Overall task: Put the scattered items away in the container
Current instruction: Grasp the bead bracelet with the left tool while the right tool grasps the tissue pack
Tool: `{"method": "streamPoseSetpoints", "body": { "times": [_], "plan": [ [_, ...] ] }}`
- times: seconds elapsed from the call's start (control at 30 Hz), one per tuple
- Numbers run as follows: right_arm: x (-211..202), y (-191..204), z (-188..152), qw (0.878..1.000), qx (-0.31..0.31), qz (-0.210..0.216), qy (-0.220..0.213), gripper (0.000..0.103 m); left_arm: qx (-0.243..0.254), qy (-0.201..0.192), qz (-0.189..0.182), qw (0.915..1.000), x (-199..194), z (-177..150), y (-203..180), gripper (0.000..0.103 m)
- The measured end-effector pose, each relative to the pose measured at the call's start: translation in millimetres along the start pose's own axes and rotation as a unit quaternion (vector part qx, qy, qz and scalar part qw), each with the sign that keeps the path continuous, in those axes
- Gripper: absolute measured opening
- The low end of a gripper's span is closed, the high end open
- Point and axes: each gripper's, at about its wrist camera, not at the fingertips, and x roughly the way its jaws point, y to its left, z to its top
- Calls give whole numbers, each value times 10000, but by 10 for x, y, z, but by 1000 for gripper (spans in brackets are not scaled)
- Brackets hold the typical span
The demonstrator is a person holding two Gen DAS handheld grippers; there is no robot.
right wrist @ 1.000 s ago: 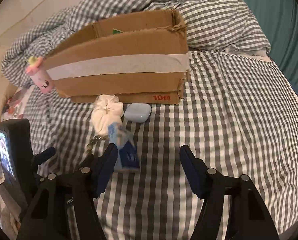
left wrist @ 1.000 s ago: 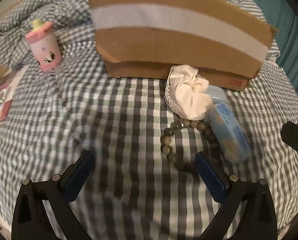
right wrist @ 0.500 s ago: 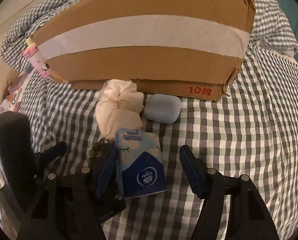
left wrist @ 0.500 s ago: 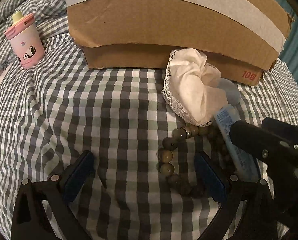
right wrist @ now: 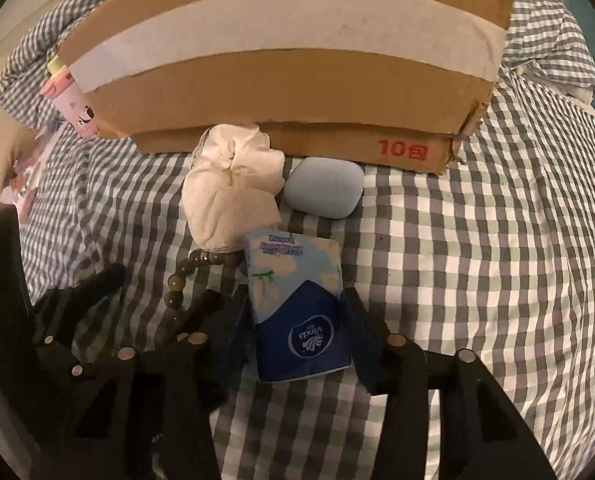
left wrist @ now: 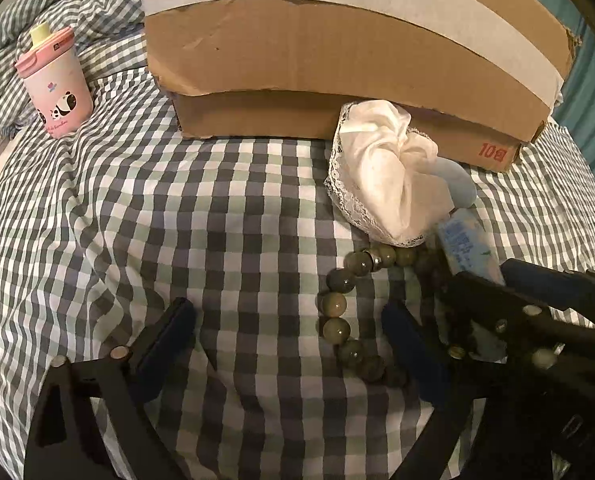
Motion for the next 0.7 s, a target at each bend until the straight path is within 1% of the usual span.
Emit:
{"method": "streamPoseSetpoints", "body": {
  "times": [0.07,0.13,0.17,0.2,0.27,0.43,0.6,0.7],
  "plan": [
    [-36,-36,-6,10000,59,-22,-31,40,40,-27,-40,10000,-38,-17,-24,75],
    [-61,-80,-8,9999,144,-11,-40,38,131,-95,-106,9998,-100,-31,-64,33],
    [-81,-111,-10,9998,194,21,-60,37,147,-98,-112,9998,-113,-34,-75,24],
    [-110,-148,-18,9996,249,67,-92,37,160,-79,-93,9998,-114,-32,-78,18],
    [-158,-212,-7,9993,310,116,-144,36,133,-58,-137,9998,-120,-25,-53,14],
    [-267,-388,-27,9982,499,180,-266,36,24,-5,-339,9994,-218,-21,-9,12],
    [-425,-468,-72,9975,556,229,-382,36,142,-161,-373,9991,-424,-17,-40,11],
    [-563,-459,-78,9971,540,267,-462,35,113,-265,-319,9991,-583,10,-28,11]
  ]
}}
